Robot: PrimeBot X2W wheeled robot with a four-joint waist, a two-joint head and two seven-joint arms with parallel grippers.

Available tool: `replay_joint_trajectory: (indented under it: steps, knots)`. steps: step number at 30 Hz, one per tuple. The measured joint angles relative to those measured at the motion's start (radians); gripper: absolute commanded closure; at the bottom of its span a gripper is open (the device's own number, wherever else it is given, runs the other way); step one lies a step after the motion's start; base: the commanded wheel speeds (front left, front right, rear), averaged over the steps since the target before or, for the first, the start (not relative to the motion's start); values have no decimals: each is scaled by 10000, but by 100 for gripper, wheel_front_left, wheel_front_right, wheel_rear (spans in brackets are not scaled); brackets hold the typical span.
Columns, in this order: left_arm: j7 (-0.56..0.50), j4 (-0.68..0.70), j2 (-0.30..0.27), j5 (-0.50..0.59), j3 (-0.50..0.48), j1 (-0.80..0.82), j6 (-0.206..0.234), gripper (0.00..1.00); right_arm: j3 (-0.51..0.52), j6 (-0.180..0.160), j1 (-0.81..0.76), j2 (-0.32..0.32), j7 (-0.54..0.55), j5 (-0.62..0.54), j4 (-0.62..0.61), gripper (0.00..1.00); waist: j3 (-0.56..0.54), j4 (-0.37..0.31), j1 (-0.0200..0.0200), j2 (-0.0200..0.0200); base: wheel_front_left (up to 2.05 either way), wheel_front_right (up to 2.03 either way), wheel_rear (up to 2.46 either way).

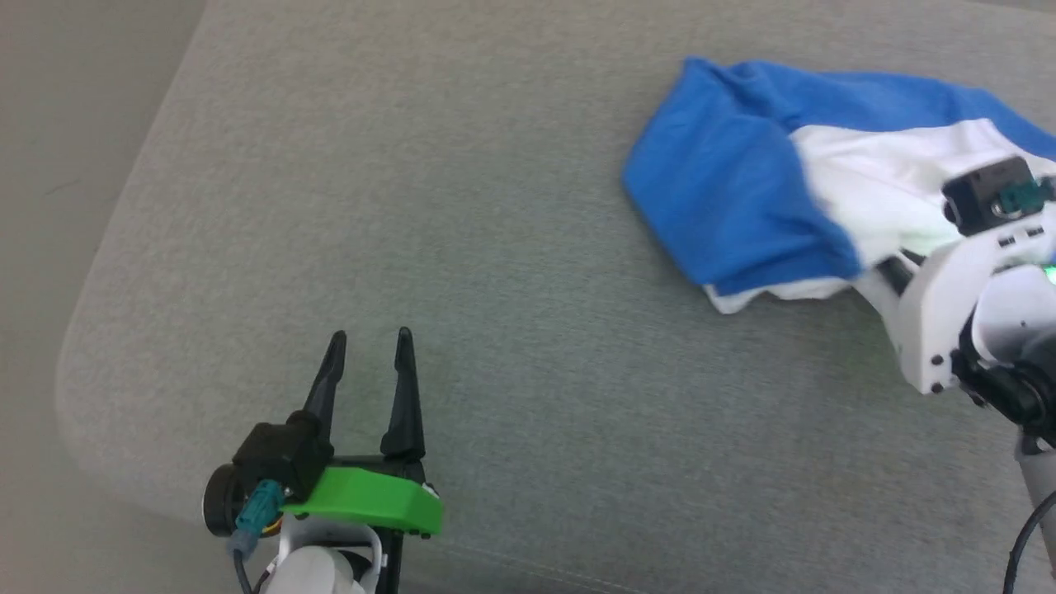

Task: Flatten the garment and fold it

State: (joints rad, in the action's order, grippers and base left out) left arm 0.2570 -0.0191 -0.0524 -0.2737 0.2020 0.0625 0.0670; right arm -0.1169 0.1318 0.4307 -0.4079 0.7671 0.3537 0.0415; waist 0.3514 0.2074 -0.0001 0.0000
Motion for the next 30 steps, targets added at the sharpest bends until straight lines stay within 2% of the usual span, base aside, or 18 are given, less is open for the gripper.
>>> replay_joint_trajectory:
  steps: [6,12,17,20,23,25,26,27,30]
  knots:
    - [0,6,2,40,-173,-5,-54,0,-412,2,-278,-48,1365,1438,-2130,100,-386,-768,0,0,0,0,0]
    - [2,33,2,40,-217,-11,-90,0,-366,2,-2615,-550,3062,2974,-3996,100,-686,-1470,0,0,0,0,0]
    - [0,46,4,96,-272,-21,-146,0,382,0,-4905,-523,3937,3327,-4567,100,-650,-1766,0,1,0,0,0]
    - [0,17,4,102,-320,-21,-222,0,483,2,-5570,-337,3841,3241,-4671,100,-488,-1777,0,0,0,0,0]
    - [0,-19,4,107,-307,-3,-238,0,420,2,-5571,-301,3118,2888,-4487,100,-340,-1740,0,0,0,0,0]
    - [0,-42,4,115,-278,3,-299,0,284,2,-5482,-307,2441,2606,-4255,60,-296,-1681,0,0,0,0,0]
    - [0,-52,4,125,-267,6,-311,0,184,2,-5388,-307,2079,2514,-4086,53,-285,-1649,1,1,0,0,0]
    - [0,-65,4,134,-263,8,-313,0,58,2,-5272,-330,1762,2451,-3940,0,-289,-1624,0,0,0,0,0]
    - [0,-79,4,178,-284,8,-313,0,-165,2,-4907,-328,1129,2451,-3682,0,-377,-1604,0,0,0,0,0]
